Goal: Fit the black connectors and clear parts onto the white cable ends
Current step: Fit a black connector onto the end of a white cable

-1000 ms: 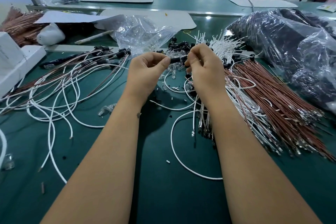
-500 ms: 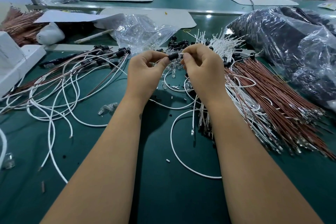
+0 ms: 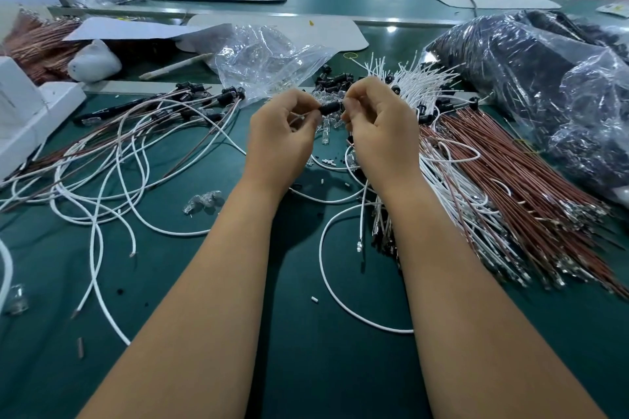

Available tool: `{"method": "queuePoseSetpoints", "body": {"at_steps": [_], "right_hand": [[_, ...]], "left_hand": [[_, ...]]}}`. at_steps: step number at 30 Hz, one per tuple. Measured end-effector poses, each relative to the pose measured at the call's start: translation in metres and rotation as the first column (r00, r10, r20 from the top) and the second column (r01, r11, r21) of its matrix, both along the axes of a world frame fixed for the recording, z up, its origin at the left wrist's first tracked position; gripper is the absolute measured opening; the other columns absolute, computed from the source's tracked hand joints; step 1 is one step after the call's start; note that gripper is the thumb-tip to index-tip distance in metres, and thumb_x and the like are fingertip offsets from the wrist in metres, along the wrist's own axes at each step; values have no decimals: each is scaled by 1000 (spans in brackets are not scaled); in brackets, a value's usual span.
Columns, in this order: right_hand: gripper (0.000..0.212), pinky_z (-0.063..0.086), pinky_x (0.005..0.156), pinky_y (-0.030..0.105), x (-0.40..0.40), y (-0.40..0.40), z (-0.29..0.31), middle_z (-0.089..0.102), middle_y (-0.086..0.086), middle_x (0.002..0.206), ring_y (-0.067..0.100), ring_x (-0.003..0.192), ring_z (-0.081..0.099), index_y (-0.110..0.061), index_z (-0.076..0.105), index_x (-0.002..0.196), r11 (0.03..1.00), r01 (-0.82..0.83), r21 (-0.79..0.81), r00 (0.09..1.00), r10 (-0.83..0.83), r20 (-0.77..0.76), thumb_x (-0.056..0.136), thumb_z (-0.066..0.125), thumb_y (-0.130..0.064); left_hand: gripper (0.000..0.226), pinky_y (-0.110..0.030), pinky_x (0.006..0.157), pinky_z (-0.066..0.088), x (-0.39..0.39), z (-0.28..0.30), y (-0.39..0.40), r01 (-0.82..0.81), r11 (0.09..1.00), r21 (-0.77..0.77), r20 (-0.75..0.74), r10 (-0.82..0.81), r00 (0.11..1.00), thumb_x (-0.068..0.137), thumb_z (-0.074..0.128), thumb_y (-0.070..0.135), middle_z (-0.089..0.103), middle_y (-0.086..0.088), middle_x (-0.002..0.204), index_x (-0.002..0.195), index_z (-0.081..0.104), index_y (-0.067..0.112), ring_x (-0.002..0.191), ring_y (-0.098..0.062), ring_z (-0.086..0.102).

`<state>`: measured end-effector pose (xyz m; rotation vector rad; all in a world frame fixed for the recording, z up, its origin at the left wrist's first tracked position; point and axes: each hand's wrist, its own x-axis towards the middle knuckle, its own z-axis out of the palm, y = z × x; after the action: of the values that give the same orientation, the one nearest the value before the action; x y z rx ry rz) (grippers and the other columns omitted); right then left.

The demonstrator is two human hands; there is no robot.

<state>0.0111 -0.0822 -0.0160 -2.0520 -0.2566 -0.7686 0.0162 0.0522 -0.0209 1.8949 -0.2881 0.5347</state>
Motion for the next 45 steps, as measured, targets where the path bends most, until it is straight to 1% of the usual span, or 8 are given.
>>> {"method": "queuePoseSetpoints", "body": {"at_steps": [5, 11, 17, 31, 35, 38, 42, 45], "right_hand": [[9, 45, 59, 33, 0, 0, 0, 61, -1, 67, 16, 63, 55, -16, 62, 85, 1000, 1, -7, 1000, -1, 2, 93, 58, -13], [8, 52, 64, 45, 0, 0, 0, 63, 4, 72, 25, 68, 61, -15, 61, 87, 998, -38, 45, 999, 38, -4, 94, 57, -14], [8, 53, 66, 47, 0, 1, 1, 64, 1, 74, 24, 70, 61, -16, 61, 85, 996, -59, 67, 998, 59, -10, 93, 59, -13], [9, 53, 71, 34, -3, 5, 4, 62, -10, 73, 9, 70, 61, -12, 67, 90, 999, -37, 34, 998, 39, -43, 88, 61, -6], [7, 55, 73, 36, -4, 8, 4, 64, -9, 73, 11, 72, 65, -16, 65, 87, 995, -38, 97, 997, 45, -67, 86, 67, -10], [14, 56, 75, 36, -3, 7, 6, 67, -2, 78, 17, 76, 68, -20, 62, 94, 981, -63, 186, 991, 84, -108, 88, 65, -8], [13, 56, 73, 28, -1, 5, 9, 66, 3, 80, 17, 73, 66, -12, 63, 95, 941, -130, 311, 966, 191, -176, 91, 60, -1], [12, 50, 64, 18, -1, 4, 9, 65, 6, 81, 13, 70, 63, -11, 61, 92, 913, -142, 381, 956, 227, -187, 92, 58, 1]], "left_hand": [[6, -31, 69, 52, -1, 2, -2, 33, 998, -61, -47, -36, 998, 88, 62, 5, 68, -9, 81, 90, 66, 9, 73, -22, 63], [9, -16, 64, 50, -1, 5, 1, 72, 970, -233, -104, -99, 990, 82, 70, 3, 65, 4, 65, 81, 69, 11, 61, -2, 59], [12, -13, 63, 49, -1, 7, 5, 96, 945, -314, -147, -148, 978, 80, 73, 2, 67, 10, 59, 78, 69, 14, 60, -1, 62], [8, -32, 68, 51, -3, 5, 2, 34, 952, -306, -106, -69, 992, 76, 78, 4, 67, -28, 73, 81, 73, 7, 65, -19, 56], [7, -35, 74, 56, -3, 5, -1, 37, 945, -326, -111, -77, 991, 76, 78, 4, 69, -17, 71, 79, 73, 8, 66, -15, 60], [8, -44, 81, 53, -3, 5, -2, 77, 942, -327, -117, -121, 986, 80, 74, 4, 70, -27, 83, 81, 73, 11, 74, -21, 60], [14, -24, 78, 54, 0, 2, -2, 100, 947, -305, -118, -142, 983, 84, 69, 4, 73, 5, 74, 83, 72, 17, 75, -7, 66], [16, -19, 78, 53, 1, 2, -4, 108, 952, -288, -125, -149, 981, 88, 65, 3, 71, 9, 77, 89, 71, 18, 76, -3, 65]]}}
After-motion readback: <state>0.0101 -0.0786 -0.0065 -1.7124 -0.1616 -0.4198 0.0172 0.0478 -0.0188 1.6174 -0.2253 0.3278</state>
